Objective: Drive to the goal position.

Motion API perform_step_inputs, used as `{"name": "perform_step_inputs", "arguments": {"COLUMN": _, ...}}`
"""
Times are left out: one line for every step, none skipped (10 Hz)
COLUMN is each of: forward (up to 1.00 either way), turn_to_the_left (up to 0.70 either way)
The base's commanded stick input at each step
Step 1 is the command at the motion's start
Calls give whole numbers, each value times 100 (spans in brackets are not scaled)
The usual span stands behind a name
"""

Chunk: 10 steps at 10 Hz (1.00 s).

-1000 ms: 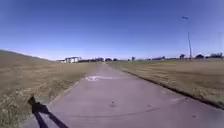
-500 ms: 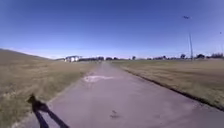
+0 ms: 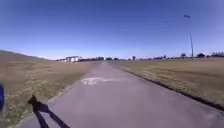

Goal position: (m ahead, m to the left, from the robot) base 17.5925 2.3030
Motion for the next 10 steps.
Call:
{"name": "perform_step_inputs", "arguments": {"forward": 70, "turn_to_the_left": 0}}
{"name": "perform_step_inputs", "arguments": {"forward": 70, "turn_to_the_left": 0}}
{"name": "perform_step_inputs", "arguments": {"forward": 70, "turn_to_the_left": 0}}
{"name": "perform_step_inputs", "arguments": {"forward": 70, "turn_to_the_left": 0}}
{"name": "perform_step_inputs", "arguments": {"forward": 70, "turn_to_the_left": 0}}
{"name": "perform_step_inputs", "arguments": {"forward": 70, "turn_to_the_left": 0}}
{"name": "perform_step_inputs", "arguments": {"forward": 70, "turn_to_the_left": 0}}
{"name": "perform_step_inputs", "arguments": {"forward": 70, "turn_to_the_left": 0}}
{"name": "perform_step_inputs", "arguments": {"forward": 70, "turn_to_the_left": 0}}
{"name": "perform_step_inputs", "arguments": {"forward": 70, "turn_to_the_left": 0}}
